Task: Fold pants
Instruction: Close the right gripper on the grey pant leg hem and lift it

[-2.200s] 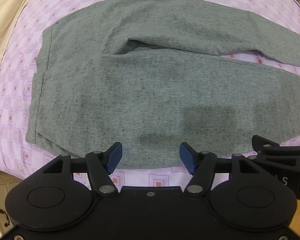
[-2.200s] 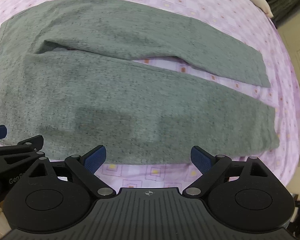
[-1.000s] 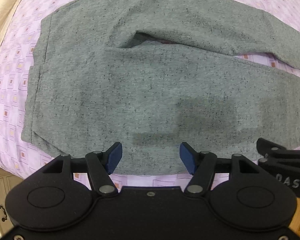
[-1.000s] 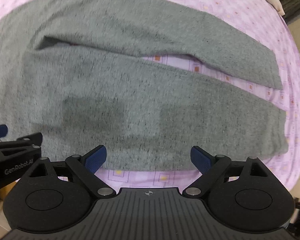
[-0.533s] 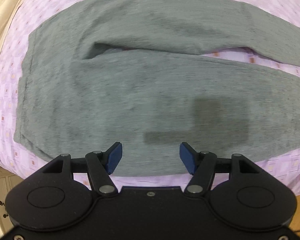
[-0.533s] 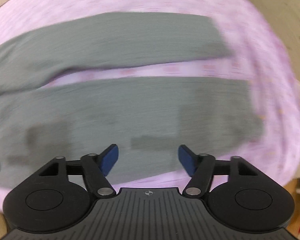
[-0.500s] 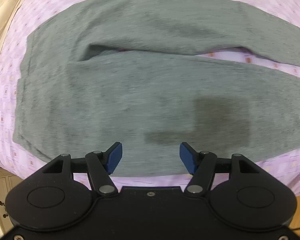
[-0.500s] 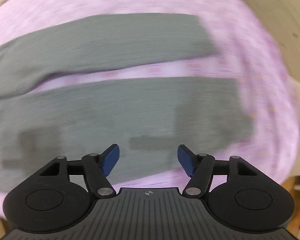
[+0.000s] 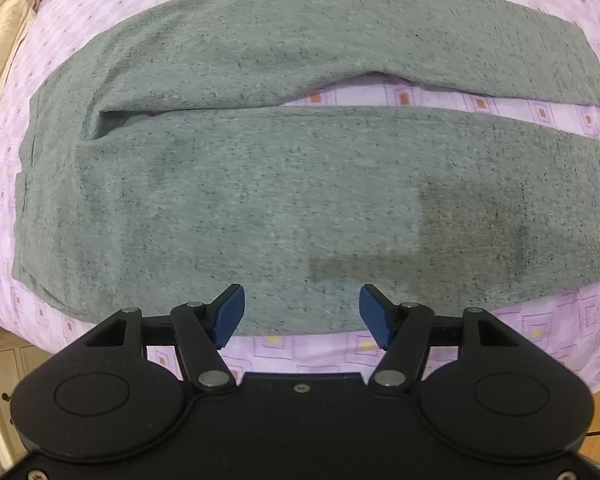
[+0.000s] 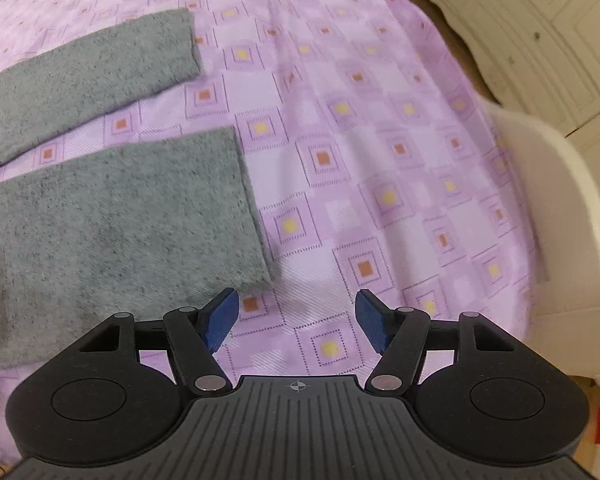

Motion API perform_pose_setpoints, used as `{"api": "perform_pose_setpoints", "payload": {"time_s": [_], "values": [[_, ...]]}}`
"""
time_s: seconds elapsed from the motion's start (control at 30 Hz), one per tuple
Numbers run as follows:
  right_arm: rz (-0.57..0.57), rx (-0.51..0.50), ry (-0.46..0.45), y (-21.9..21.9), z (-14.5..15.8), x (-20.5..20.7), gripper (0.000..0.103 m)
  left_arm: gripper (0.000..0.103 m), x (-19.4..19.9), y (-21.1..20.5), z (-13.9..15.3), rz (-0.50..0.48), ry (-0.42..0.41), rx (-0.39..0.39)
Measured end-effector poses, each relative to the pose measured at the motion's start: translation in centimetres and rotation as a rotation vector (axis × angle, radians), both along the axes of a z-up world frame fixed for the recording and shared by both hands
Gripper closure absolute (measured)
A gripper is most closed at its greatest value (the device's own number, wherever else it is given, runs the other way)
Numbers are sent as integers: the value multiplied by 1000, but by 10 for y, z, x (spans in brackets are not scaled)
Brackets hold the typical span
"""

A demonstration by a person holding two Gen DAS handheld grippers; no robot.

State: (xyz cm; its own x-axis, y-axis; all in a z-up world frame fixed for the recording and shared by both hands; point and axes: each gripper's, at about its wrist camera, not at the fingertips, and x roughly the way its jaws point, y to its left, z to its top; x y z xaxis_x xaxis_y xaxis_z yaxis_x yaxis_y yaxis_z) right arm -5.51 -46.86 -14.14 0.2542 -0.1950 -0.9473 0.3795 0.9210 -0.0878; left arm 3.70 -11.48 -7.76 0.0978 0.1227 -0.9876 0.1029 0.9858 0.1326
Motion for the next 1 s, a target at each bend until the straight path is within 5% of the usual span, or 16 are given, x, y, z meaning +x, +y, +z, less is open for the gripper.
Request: {"api": "perform_pose_setpoints", "payload": {"time_s": [0.33,0.37,0.4,0.43,0.57,0.67,0.77,0.87,0.9,1.0], "values": [[26,108,-17,-12,-34,37,38,36,-7,-31,0,-11,5,31],[28,119,-11,-13,-33,38,42,36,-7,-32,0,-10,5,33],[48,149,-13,-14,-29,39,80,36,-7,-33,0,-7,6,34],[69,181,-7,-14,-24,39,97,36,-7,-33,-1,-3,8,35],[90,167,11,-19,0,27,95,36,-4,-34,-4,13,6,40],[40,212,107,-32,-15,22,94,36,-2,-35,-7,29,14,36],[14,192,34,-34,8,27,88,36,-2,-34,-4,43,4,38],[90,131,-138,-27,38,47,42,36,-1,-31,0,66,-8,43],[126,122,-200,-25,43,61,35,36,0,-30,0,76,-10,43],[205,99,-243,-19,40,120,35,36,1,-24,2,112,-16,46]]}}
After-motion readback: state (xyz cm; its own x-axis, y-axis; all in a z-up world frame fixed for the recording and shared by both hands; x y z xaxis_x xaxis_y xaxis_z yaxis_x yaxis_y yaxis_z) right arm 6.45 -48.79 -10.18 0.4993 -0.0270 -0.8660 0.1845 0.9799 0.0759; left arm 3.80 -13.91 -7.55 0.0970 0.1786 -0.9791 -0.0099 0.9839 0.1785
